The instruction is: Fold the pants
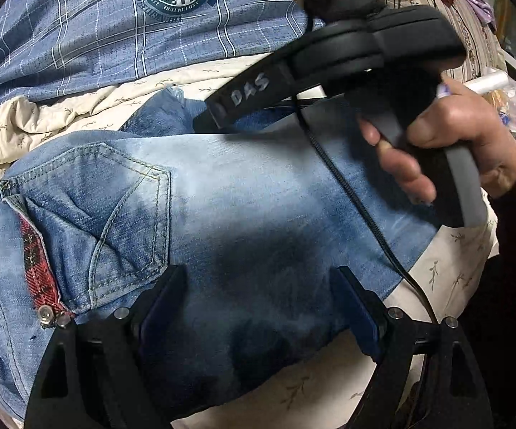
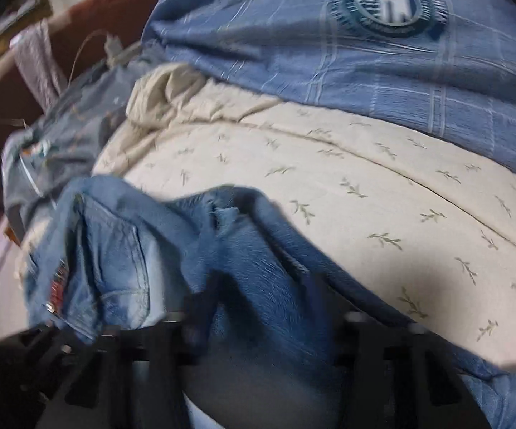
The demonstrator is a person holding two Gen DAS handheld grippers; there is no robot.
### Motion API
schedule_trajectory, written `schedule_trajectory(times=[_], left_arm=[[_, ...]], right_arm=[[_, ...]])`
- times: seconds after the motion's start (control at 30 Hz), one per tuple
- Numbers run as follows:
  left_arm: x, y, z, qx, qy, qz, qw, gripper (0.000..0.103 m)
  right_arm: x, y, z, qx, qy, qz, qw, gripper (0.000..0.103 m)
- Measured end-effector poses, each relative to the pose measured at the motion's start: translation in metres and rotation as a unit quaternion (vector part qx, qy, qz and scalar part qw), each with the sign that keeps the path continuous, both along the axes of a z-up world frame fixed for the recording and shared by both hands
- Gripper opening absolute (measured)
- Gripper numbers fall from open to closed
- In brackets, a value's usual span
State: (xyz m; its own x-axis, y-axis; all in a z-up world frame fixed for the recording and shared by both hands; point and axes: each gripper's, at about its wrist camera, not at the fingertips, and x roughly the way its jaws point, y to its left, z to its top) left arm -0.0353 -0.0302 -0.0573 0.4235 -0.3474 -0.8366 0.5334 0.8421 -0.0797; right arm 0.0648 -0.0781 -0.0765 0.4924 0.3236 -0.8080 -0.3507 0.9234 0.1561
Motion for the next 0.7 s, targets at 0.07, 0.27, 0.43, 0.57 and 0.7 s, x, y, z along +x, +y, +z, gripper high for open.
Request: schedule_trajectory(times=[0.07,0.27,0.43,0.57,0.7], left_arm=[[0.000,0.002,0.000,-0.004,0.003,-0.001,1.0000,0.085],[-0.002,0.000,0.000,0.003,-0.001,0.002,1.0000,0.085],[-0.003,0.005,0.001,-0.005,0.003,0.000,1.0000,0.085],[-0.002,0.007,0.000,-0.007,0.005,-0.001,1.0000,0.085],[-0.001,0.006,0.000,-0.004,0.004,0.000,1.0000,0.085]], right_arm=[[0.000,-0.001,0.000,-0.001,-0.001,-0.006,1.000,0.025],[0.007,-0.003,0.002,-0.016,-0.021,-0.061,0.998,0.007],[0.012,-0.019,0.009,0.063,0.009,-0.056,0.996,0.007],[0.005,-0.045,0.028,0.146,-0.001,-0.064,0.987,0.010],[-0.029,-0.058,0.073,0.178,-0.116,-0.061,0.975,0.010]])
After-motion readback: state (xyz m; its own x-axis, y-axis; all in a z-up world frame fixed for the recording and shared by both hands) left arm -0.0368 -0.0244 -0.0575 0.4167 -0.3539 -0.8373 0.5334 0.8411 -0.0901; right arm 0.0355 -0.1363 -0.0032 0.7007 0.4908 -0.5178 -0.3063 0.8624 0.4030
